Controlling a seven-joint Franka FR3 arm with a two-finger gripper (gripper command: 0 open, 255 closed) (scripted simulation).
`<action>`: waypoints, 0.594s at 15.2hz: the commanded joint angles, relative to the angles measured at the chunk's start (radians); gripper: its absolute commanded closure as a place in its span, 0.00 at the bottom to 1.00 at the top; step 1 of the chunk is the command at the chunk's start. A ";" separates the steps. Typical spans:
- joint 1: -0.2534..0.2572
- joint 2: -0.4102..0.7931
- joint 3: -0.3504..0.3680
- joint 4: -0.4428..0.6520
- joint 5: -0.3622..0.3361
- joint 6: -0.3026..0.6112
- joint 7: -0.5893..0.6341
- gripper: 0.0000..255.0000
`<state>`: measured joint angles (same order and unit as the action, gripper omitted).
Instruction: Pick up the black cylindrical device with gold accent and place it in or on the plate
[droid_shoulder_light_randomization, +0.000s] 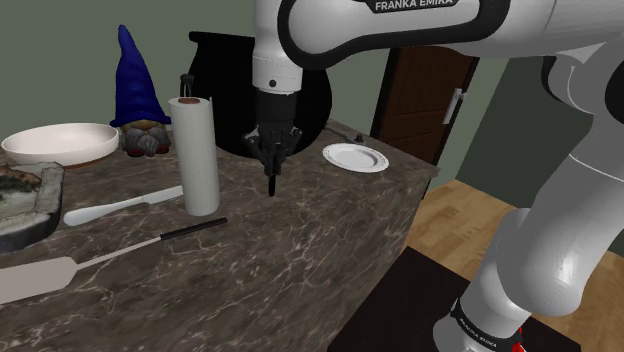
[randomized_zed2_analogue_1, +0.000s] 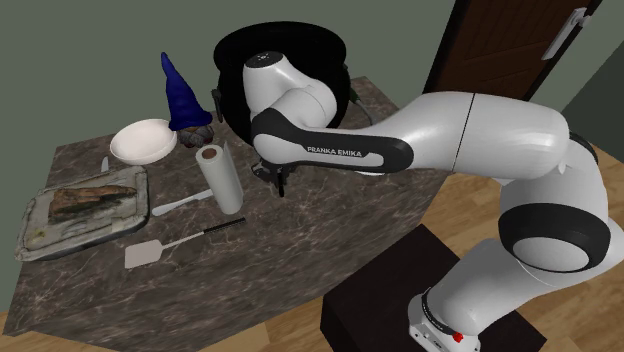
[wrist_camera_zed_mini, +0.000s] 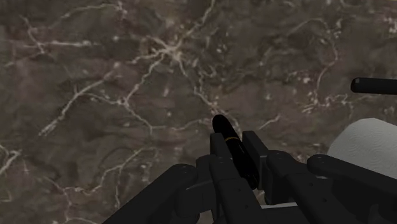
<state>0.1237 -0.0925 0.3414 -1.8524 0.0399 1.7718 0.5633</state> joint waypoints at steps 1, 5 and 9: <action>-0.001 0.001 -0.001 0.012 0.000 -0.013 0.000 1.00; -0.002 0.005 -0.001 0.070 -0.002 -0.067 0.002 1.00; -0.002 0.013 -0.001 0.133 -0.005 -0.122 0.004 1.00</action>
<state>0.1220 -0.0875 0.3397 -1.7434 0.0379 1.6662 0.5662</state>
